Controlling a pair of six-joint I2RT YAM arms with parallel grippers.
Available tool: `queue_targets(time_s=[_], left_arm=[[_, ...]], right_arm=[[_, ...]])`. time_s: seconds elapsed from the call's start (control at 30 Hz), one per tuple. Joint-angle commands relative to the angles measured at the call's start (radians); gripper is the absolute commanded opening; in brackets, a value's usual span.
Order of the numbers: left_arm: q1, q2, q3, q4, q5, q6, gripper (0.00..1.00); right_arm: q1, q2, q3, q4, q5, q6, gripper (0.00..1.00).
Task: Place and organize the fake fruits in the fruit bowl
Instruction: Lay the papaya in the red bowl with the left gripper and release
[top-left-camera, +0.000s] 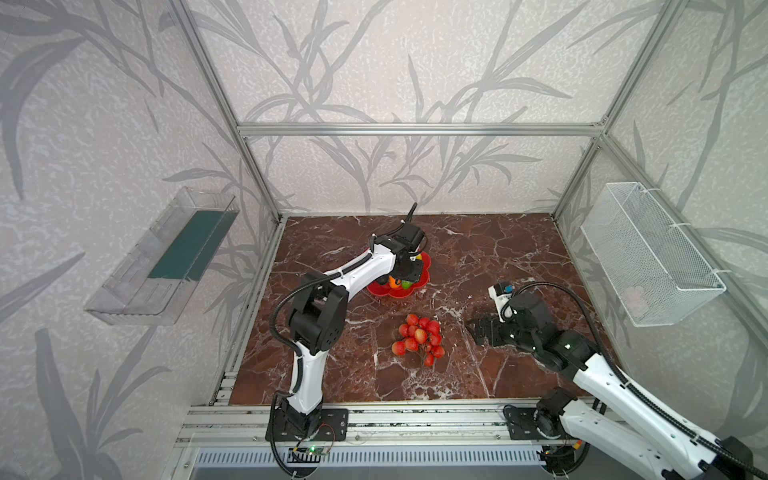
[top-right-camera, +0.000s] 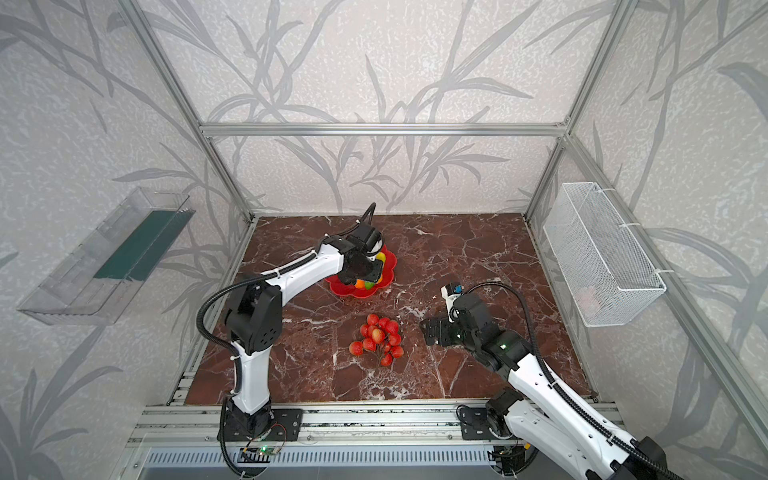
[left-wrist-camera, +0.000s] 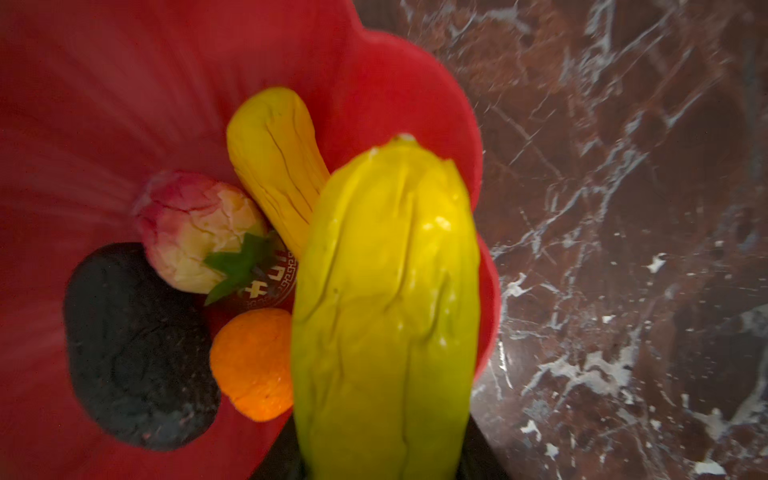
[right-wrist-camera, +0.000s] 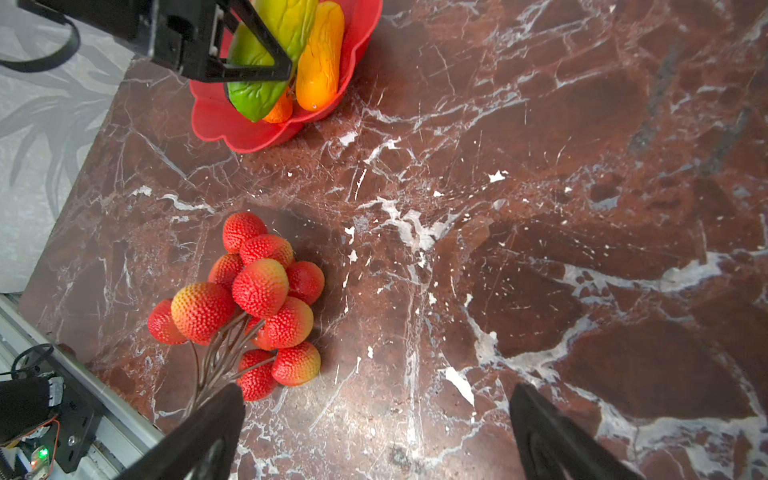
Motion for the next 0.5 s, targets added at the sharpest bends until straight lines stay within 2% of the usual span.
queue_targets(time_s=[0.0,0.07,0.2,0.33,0.47], left_arm=[[0.003,0.039,0.040,-0.082,0.016,0.041,0.21],[0.002,0.043,0.037,-0.075,0.024,0.039,0.23],[0.002,0.012,0.025,-0.057,0.025,0.037,0.52],[0.003,-0.065,0.023,-0.043,0.006,0.034,0.63],[0.003,-0.192,-0.011,-0.003,-0.027,0.027,0.76]], right_arm=[[-0.005,-0.007,-0.005,-0.019,-0.020,0.028,1.00],[-0.005,0.002,-0.003,-0.014,-0.046,0.048,0.98],[0.004,0.025,-0.005,0.004,-0.110,0.095,0.94],[0.065,0.039,-0.004,0.022,-0.103,0.139,0.93],[0.173,0.059,-0.008,0.056,-0.068,0.228,0.92]])
